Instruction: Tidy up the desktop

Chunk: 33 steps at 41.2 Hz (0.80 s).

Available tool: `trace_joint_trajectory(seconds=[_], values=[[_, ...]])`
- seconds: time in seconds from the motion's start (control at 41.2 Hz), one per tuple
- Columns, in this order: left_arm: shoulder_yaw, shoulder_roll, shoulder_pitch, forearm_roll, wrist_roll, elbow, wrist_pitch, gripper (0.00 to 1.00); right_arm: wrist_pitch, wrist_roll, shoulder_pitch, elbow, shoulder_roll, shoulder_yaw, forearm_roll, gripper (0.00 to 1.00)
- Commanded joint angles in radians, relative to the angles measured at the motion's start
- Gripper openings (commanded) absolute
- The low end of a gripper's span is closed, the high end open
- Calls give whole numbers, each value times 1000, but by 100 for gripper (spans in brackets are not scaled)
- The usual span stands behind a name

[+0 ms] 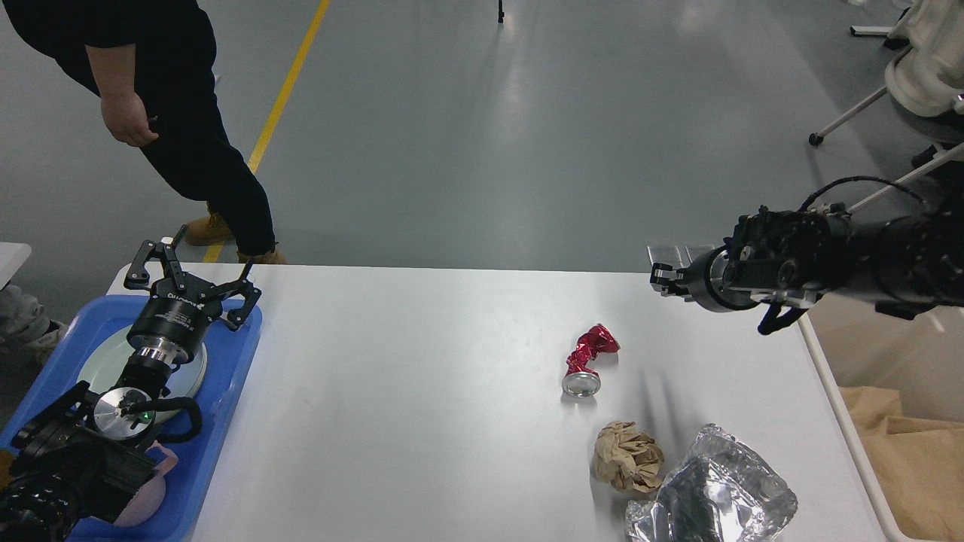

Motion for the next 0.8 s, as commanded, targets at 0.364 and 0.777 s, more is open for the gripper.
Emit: trace_joint_trajectory(seconds=[0.364, 0.777], values=[[0, 1, 0, 0, 0, 0, 0, 96, 15, -11, -33, 34, 18, 125, 5, 85], [0, 1, 0, 0, 0, 0, 0, 96, -43, -12, -225, -150, 201, 127, 1, 85]])
